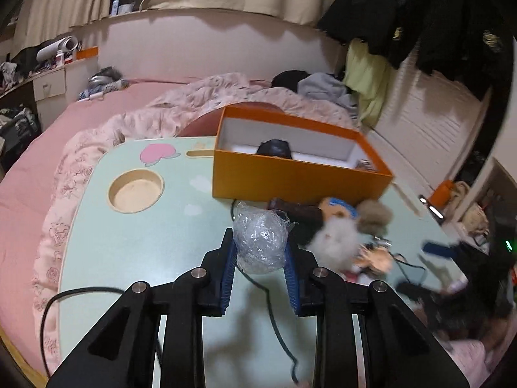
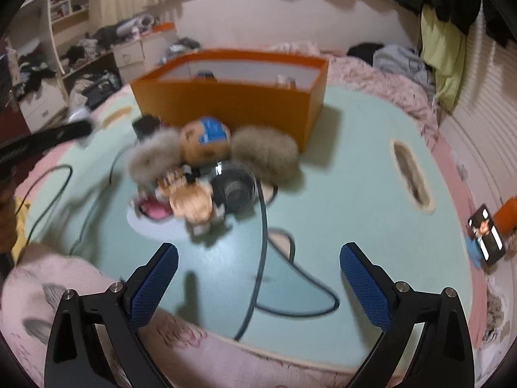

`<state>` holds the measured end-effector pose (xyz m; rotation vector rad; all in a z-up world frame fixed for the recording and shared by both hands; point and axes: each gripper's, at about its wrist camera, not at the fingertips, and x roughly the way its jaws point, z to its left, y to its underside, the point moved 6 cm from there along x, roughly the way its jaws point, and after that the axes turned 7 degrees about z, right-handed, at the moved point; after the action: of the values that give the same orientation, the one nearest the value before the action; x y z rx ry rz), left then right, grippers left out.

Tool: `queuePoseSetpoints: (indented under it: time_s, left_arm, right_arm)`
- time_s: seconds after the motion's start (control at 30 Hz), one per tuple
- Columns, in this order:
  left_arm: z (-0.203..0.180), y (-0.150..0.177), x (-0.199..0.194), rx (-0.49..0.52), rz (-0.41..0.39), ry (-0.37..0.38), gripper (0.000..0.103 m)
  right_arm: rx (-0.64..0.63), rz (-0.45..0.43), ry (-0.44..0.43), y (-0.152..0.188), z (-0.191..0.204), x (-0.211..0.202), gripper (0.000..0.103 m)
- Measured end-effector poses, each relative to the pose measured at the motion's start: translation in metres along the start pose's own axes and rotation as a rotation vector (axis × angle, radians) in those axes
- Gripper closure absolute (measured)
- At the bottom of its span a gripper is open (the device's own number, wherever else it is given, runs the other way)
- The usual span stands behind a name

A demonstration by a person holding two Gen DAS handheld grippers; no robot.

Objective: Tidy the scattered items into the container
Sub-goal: 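Grasp the clear bubble-wrap bag with left gripper, then carry the bubble-wrap bag over the box with left gripper while right grasps the cartoon figurine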

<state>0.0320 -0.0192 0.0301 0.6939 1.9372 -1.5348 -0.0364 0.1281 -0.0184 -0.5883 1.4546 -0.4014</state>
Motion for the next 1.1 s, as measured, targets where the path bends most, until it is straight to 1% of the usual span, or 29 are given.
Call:
queuePoseSetpoints:
  time_s: [0.03,0.07,0.1,0.13,0.2,0.27,0.33,0.43,0.5,0.53,0.57,0.6,0.77,0.87,1.0,1.1]
  left_arm:
    - [-0.001,0.002,-0.003,0.003,-0.003,0.001,0.074]
    - [-0.003,0.003,-0.007,0.007,-0.009,0.001,0.074]
    - [-0.003,0.004,-0.009,0.009,-0.013,0.000,0.074]
    - [-0.005,0.005,-0.010,0.010,-0.015,0.001,0.074]
    - [-0.004,0.003,-0.009,0.006,-0.009,0.005,0.074]
    - [-0.002,0.003,-0.007,0.001,-0.003,0.012,0.074]
    - [-0.003,0.005,-0.004,-0.002,0.005,0.021,0.074]
    - [-0.005,0.008,-0.001,0.003,0.016,0.023,0.074]
    - [-0.007,0.009,0.002,0.005,0.022,0.028,0.074]
    - [-0.008,0.010,0.003,0.005,0.023,0.032,0.074]
    - [-0.008,0.010,0.003,0.005,0.024,0.034,0.074]
    - [-0.008,0.011,0.003,0.006,0.024,0.034,0.074]
    - [-0.009,0.010,-0.005,0.004,0.008,0.042,0.074]
    - [-0.011,0.006,-0.014,0.004,-0.012,0.050,0.074]
    - [-0.019,-0.009,-0.030,0.018,-0.051,0.072,0.074]
    - [-0.027,-0.033,-0.036,0.050,-0.079,0.064,0.074]
  right_arm:
    - [-0.008,-0.004,-0.003,-0.004,0.001,0.000,0.003]
    - [-0.016,-0.007,-0.007,-0.008,0.003,-0.001,0.007]
    - [-0.023,-0.008,-0.016,-0.011,0.006,0.000,0.016]
    - [-0.034,-0.004,-0.028,-0.012,0.010,0.001,0.020]
    - [-0.066,0.008,-0.046,-0.014,0.020,0.004,0.037]
    - [-0.106,0.013,-0.051,-0.014,0.029,0.006,0.043]
    - [-0.147,0.011,-0.054,-0.016,0.038,0.008,0.043]
    - [-0.178,0.057,-0.075,-0.019,0.044,0.023,0.043]
    - [-0.185,0.098,-0.107,-0.022,0.046,0.035,0.049]
    - [-0.196,0.090,-0.105,-0.024,0.047,0.037,0.053]
    - [-0.208,0.085,-0.105,-0.027,0.049,0.037,0.069]
    - [-0.209,0.088,-0.113,-0.027,0.050,0.037,0.072]
    - [-0.190,0.024,-0.171,-0.023,0.054,0.015,0.072]
    - [-0.181,-0.004,-0.183,-0.021,0.052,-0.001,0.072]
    - [-0.133,-0.079,-0.212,-0.042,0.034,-0.033,0.072]
    - [-0.134,-0.143,-0.183,-0.067,0.023,-0.050,0.072]
